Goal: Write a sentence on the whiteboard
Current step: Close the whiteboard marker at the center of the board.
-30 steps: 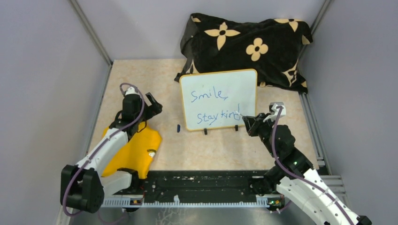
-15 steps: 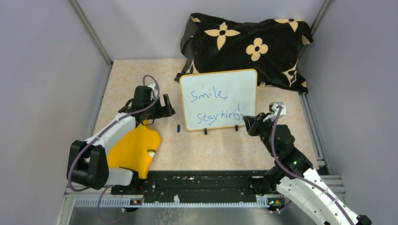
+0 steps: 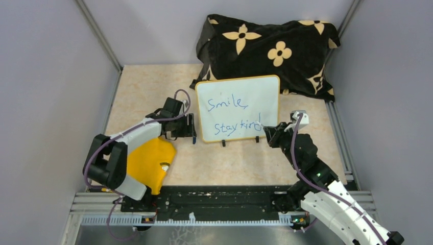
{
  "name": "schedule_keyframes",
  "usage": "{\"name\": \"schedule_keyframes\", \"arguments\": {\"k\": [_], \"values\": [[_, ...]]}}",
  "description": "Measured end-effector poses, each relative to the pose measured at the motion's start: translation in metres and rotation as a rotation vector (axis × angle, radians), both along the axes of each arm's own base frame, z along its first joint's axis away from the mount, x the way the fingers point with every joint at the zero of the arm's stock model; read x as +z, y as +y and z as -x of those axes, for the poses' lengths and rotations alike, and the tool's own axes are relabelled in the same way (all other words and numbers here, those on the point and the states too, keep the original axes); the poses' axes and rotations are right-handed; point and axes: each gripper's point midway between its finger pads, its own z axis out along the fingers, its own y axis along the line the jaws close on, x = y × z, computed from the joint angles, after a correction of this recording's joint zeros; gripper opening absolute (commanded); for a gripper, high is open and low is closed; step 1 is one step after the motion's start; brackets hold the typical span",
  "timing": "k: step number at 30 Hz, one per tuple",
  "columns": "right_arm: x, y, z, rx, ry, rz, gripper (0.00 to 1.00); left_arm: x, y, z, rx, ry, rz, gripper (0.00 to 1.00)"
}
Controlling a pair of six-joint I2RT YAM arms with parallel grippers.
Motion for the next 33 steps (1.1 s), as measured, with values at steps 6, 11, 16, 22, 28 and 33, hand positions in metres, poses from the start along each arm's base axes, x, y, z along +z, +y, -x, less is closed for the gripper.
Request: {"name": "schedule_keyframes", "arguments": {"k": [6,11,16,22,28,33], "values": [[0.001,-0.001,0.0,-0.007,-0.003,0.0,0.0,-0.009,0.0,0.002,0.007,0.028,-0.013,0.65],[0.001,-0.004,-0.001,-0.019,-0.006,0.0,0.0,-0.02,-0.004,0.002,0.005,0.06,-0.028,0.6],[0.007,-0.007,0.001,-0.03,-0.026,-0.012,0.0,-0.027,-0.006,0.002,0.005,0.077,-0.043,0.57],[0.01,-0.01,0.002,-0.041,-0.037,-0.019,0.0,-0.028,-0.003,0.0,0.019,0.07,-0.063,0.54],[0.012,-0.012,0.003,-0.047,-0.045,-0.031,0.0,-0.029,0.001,-0.004,0.038,0.064,-0.095,0.52],[0.013,-0.012,0.003,-0.05,-0.046,-0.033,0.0,-0.03,0.004,-0.006,0.06,0.057,-0.112,0.51]]}}
